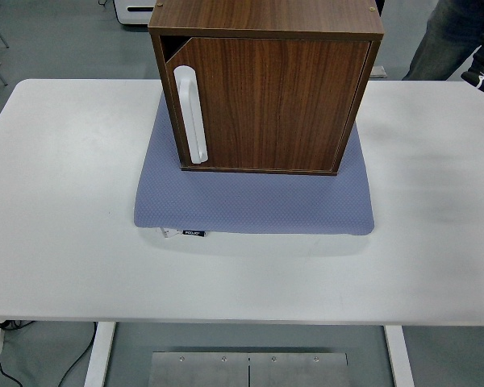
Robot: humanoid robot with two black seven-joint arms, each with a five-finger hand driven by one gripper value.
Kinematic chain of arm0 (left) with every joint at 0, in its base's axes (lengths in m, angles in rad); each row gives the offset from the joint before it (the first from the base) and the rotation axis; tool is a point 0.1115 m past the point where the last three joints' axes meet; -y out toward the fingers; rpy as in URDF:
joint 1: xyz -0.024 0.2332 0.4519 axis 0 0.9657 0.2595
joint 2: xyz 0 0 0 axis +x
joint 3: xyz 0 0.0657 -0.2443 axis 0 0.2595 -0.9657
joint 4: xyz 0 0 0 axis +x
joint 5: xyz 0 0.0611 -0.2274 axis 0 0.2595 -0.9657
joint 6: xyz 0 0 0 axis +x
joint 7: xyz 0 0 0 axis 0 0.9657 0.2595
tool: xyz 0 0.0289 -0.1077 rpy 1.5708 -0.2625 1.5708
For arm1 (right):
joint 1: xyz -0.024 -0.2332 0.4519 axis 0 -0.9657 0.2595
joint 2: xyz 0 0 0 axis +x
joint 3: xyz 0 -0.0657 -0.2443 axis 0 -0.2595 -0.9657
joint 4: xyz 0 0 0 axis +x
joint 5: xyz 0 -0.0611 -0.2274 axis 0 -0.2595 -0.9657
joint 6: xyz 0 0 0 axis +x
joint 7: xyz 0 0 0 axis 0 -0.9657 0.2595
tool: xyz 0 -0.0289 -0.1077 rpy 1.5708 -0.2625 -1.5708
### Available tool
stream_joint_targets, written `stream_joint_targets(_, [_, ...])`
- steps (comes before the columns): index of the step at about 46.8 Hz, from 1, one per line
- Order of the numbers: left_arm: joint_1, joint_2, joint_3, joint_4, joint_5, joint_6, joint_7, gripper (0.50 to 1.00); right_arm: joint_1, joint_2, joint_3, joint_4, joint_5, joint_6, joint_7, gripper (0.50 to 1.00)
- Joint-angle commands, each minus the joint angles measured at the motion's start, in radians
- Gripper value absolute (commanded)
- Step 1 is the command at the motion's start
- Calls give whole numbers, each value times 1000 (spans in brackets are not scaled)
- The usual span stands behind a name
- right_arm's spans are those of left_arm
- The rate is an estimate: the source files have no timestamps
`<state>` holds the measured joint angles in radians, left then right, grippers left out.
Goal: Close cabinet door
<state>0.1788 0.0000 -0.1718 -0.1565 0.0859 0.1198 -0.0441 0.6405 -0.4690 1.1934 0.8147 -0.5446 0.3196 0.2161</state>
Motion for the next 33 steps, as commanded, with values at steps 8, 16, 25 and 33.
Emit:
stream_joint_targets(8, [-1,0,0,0,0,0,0,1000,28,116,66,-124,43,-4,3,1000])
stream_joint_targets(16, [-1,0,0,0,0,0,1,1000,30,145,69,-123,133,6,3,1000])
stream_joint_targets(25, [1,0,0,0,0,0,0,1000,27,190,87,-121,167,12,6,1000])
stream_joint_targets(33, [-1,0,0,0,0,0,1,1000,21,216,77,-123,161,10,9,1000])
